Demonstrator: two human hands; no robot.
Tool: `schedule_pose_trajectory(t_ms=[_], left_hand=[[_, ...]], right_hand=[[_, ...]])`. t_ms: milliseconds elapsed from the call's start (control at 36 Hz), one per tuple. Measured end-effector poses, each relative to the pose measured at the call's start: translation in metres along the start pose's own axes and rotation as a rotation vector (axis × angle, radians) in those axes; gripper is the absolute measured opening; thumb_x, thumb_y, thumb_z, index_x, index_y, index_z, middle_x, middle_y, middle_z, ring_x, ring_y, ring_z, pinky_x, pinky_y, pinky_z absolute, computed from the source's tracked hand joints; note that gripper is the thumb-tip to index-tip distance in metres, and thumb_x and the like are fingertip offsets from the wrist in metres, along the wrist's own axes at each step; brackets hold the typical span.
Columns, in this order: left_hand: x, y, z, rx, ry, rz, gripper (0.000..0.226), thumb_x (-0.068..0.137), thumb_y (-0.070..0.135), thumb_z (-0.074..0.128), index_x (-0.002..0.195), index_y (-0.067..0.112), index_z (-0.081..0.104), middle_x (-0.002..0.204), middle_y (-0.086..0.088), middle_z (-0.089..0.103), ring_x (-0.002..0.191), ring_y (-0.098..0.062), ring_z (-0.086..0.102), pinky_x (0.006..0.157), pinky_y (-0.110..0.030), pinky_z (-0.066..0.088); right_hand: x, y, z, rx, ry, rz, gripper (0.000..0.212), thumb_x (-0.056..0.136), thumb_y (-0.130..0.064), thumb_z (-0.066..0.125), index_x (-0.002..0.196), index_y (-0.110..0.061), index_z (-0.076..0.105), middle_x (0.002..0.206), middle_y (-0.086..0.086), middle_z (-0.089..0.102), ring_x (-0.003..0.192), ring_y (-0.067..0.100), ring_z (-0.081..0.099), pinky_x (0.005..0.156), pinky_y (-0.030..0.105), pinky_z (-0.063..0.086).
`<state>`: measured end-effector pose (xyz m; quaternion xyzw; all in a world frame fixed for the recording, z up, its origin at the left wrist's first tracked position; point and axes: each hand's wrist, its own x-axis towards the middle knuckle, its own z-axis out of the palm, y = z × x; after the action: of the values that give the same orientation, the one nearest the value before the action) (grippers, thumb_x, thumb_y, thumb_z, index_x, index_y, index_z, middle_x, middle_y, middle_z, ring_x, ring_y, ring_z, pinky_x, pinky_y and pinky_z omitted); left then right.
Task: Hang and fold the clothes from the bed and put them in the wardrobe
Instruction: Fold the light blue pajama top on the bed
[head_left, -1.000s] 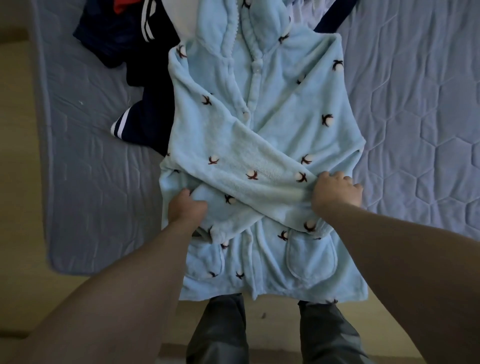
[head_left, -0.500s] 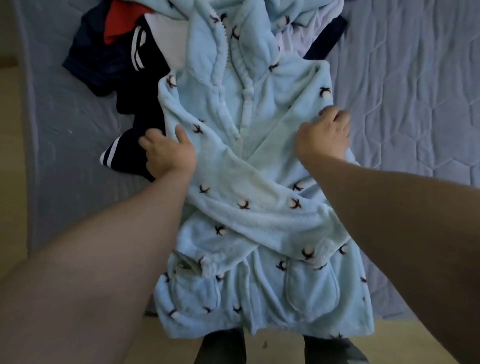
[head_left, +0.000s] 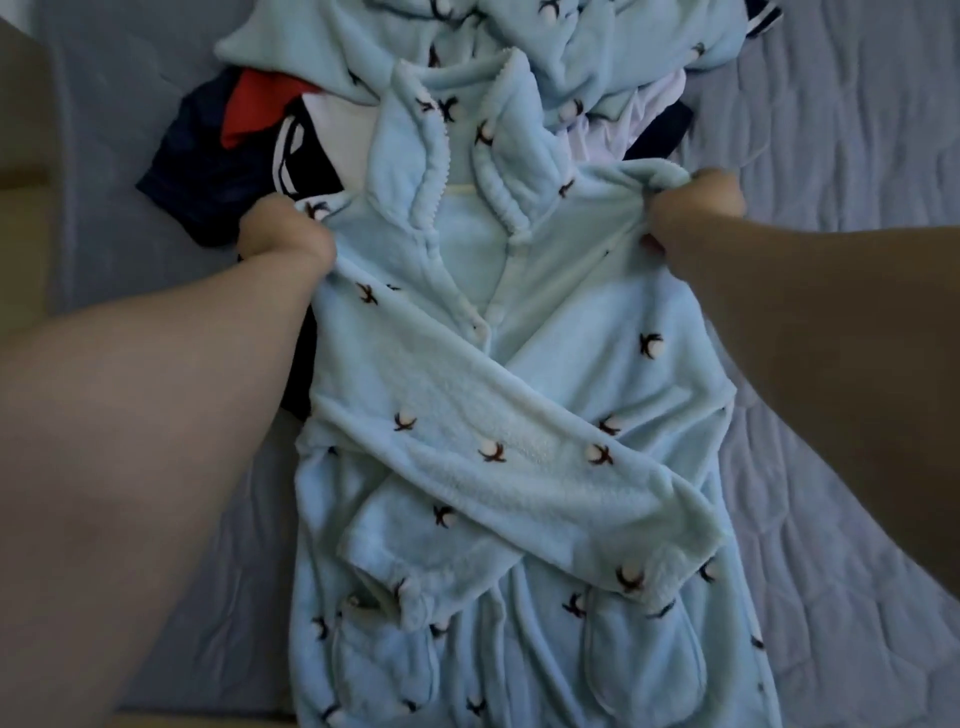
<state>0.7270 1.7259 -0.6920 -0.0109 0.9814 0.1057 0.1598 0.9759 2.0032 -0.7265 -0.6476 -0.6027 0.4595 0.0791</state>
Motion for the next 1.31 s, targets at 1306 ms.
schedule_pose_trajectory(t_ms=[1306], left_hand=[[-0.283,-0.246,0.029,-0.029,-0.077,0.637,0.025,0.083,0.014,0.074,0.079,-0.005,0.060,0.098,-0.025,0.055,0.077,-0.037,0.058,0.064,-0.040,0.048]], right_hand=[[-0.250,0.199,-0.106,-0.920,-0.422,-0.694,0.041,0.101,-0.050,0.042,0.079,-0.016,0.046,0.091,0.004,0.040,0.111,0.033,0.047,0.079,0.039,0.045]])
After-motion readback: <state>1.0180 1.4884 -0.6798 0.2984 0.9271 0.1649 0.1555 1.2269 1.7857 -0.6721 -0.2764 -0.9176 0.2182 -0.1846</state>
